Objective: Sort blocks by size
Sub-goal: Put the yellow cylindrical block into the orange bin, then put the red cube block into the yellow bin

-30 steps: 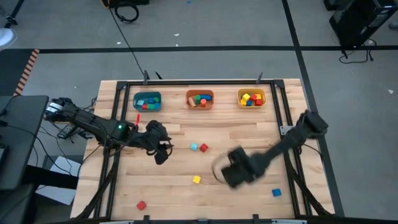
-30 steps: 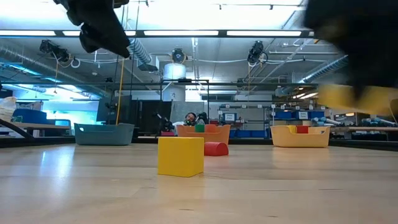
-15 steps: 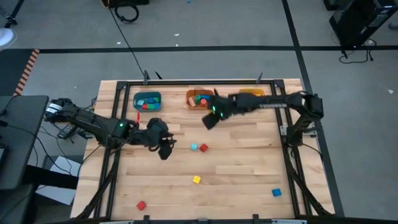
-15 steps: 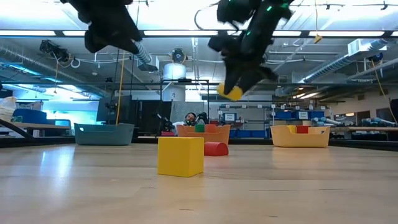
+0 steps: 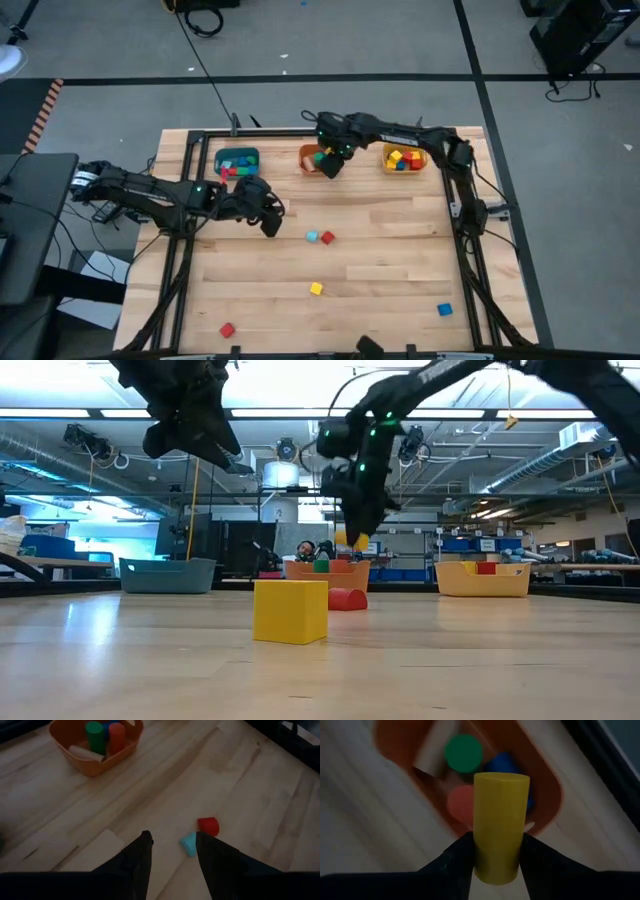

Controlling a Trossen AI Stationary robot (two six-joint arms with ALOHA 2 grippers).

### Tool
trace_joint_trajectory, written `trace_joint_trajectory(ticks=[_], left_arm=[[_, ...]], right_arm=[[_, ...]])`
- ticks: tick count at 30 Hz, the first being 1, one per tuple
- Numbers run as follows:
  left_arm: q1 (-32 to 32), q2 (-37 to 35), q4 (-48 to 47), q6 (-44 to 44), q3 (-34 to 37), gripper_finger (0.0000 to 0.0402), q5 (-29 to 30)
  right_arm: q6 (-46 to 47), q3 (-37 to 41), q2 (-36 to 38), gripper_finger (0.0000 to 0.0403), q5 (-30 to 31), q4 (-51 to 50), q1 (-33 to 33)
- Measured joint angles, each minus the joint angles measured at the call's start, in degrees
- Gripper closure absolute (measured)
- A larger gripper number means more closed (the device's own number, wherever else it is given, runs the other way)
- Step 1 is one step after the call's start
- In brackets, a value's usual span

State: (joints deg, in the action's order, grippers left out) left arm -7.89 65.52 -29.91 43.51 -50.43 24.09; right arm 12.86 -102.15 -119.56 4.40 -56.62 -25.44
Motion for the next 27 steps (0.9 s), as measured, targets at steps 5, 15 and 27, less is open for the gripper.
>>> trace_joint_trajectory(ticks=[5, 15, 27], left_arm=[[0.4, 0.0, -0.8, 0.7, 0.0, 0.0241, 1.6], [1.2, 0.0, -1.4, 2.0, 0.0, 0.0241, 2.2], [1.2, 0.5, -2.7, 2.0, 0.0, 0.0231, 1.3]], right_arm=[[-4.7, -1.6, -3.4, 0.0246, -1.5, -1.2, -2.4], [-5.0, -1.4, -2.2, 0.0226, -2.5, 1.7, -3.4], [2.0, -1.4, 1.4, 0.0167, -2.4, -5.3, -2.8]])
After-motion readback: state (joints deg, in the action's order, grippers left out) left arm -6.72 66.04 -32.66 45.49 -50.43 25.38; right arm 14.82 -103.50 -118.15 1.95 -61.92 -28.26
